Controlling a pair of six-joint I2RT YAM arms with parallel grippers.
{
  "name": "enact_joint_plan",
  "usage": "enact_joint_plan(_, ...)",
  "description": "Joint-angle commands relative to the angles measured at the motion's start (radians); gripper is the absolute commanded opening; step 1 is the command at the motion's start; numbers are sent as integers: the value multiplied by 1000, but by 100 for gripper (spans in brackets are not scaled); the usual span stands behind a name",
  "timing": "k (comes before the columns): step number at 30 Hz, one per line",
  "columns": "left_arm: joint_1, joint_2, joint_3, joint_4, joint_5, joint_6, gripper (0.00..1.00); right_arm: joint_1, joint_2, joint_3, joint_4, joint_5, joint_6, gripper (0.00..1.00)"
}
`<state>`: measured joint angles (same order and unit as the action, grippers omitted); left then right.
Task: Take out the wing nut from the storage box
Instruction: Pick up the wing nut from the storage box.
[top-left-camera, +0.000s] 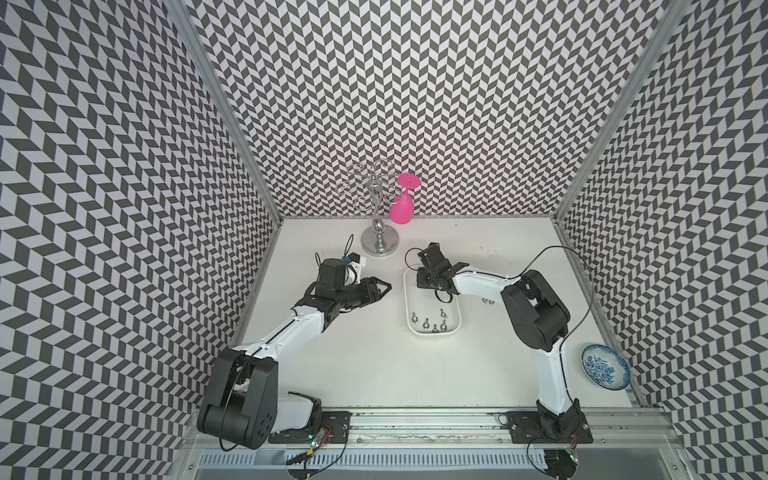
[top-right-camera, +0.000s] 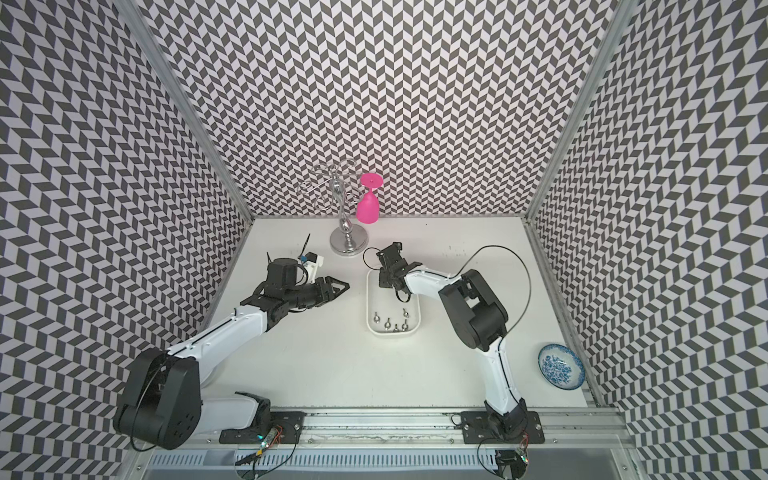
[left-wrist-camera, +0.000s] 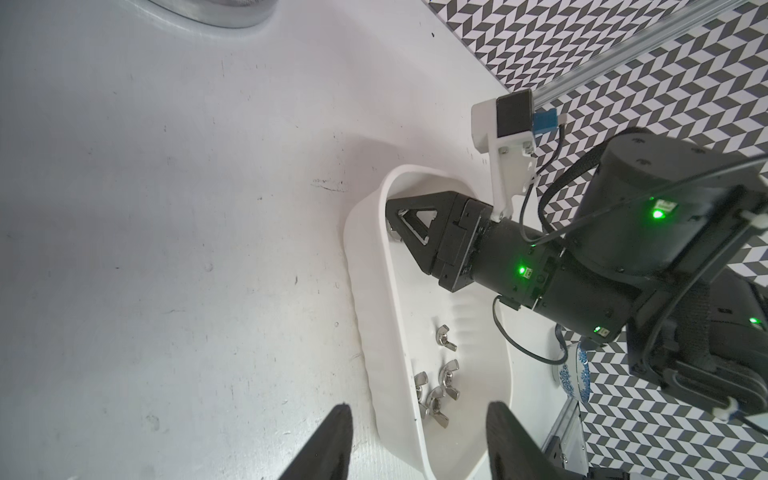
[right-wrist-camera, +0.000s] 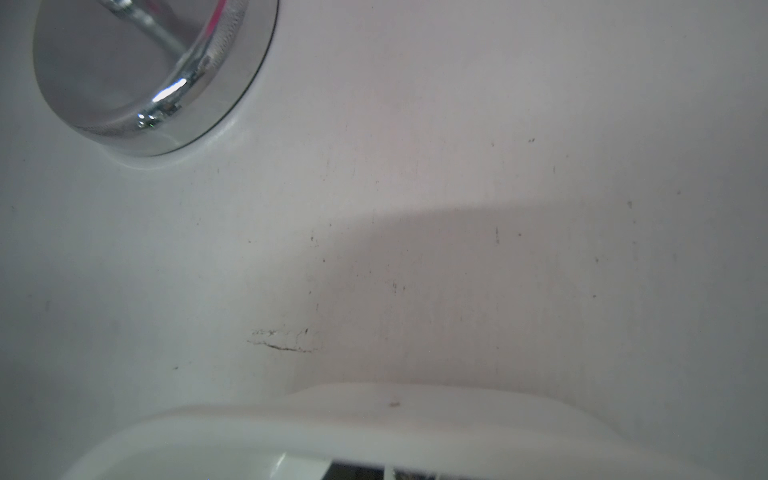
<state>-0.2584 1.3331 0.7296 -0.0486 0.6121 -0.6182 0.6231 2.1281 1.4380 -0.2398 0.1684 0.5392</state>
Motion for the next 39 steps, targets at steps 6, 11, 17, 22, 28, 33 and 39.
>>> enact_joint_plan(6,10,-22,-11,13,9,13,55,-8,51,-17,42,31,-43,12)
enact_joint_plan(11,10,-16,-15,18,15,10,55,-6,40,-22,36,30,-63,4)
enact_joint_plan(17,10,-12,-17,24,18,8,55,-3,1,-56,37,19,-79,0)
enact_joint_plan(22,6,-3,-19,29,22,4,55,13,-62,-90,40,7,-95,0)
enact_joint_plan(28,-4,-7,-15,32,23,8,55,39,-158,-117,19,5,-112,0)
enact_joint_plan(33,-20,-6,-5,32,21,7,55,45,-227,-149,15,6,-120,0)
enact_joint_plan(39,-59,-1,20,56,15,-18,55,41,-284,-153,-5,46,-138,0)
